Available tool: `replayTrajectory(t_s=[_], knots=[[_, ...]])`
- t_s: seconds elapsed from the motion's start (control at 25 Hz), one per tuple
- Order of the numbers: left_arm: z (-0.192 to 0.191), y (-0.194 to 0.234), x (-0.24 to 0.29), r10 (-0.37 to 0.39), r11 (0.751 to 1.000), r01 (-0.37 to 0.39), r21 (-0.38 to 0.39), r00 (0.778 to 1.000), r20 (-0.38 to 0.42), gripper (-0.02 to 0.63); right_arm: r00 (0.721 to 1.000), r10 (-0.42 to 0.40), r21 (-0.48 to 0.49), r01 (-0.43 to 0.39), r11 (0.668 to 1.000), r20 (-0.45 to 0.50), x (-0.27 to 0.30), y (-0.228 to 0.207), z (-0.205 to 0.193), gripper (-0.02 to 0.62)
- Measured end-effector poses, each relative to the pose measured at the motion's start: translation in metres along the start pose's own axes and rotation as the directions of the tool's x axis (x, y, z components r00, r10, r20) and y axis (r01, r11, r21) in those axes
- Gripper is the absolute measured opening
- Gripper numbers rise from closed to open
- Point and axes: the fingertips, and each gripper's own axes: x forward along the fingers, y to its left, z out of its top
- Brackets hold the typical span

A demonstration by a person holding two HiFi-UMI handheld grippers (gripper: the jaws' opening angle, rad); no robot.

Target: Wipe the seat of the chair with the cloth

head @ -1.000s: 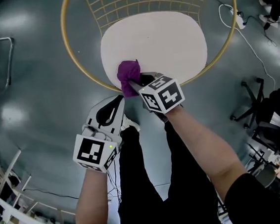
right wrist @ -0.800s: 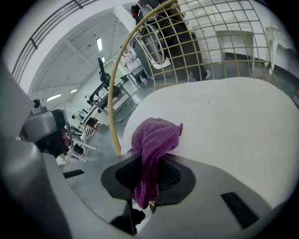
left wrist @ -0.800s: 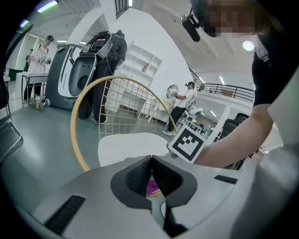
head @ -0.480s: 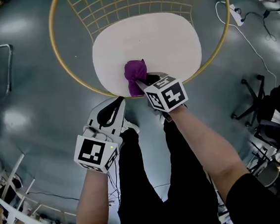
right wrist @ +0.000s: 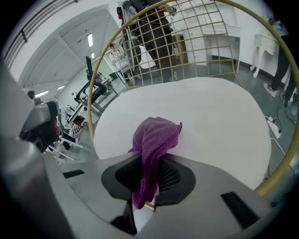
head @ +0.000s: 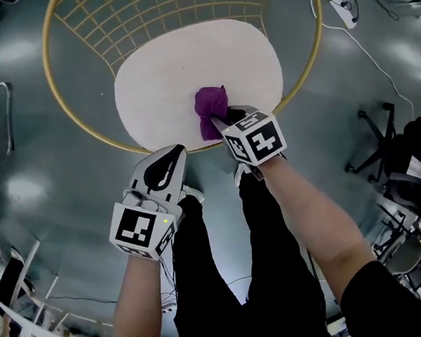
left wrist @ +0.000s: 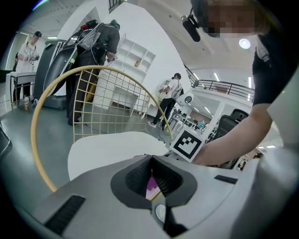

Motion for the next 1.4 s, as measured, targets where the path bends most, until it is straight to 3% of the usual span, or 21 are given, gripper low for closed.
replayTrajectory(t_s=[0.52,0.88,1.4], knots=[[0.023,-0.044,0.051,-0.052,0.998,0.052,0.02,0.999,-0.001,0.017,0.993,-0.116,0.036,0.116,0.993,-0.001,-0.052,-0.085,-0.012,0.071],[0.043,-0.066,0.073,-0.077,0.996,0.077,0.036,0.997,-0.006,0.017,0.972,-0.236,0.007,0.236,0.972,-0.018,-0.084,-0.124,-0.011,0.071],[0.057,-0.075,0.065,-0.066,0.997,0.066,0.034,0.998,0.006,0.017,0.954,-0.298,0.014,0.298,0.954,-0.025,-0.108,-0.139,-0.008,0.07]])
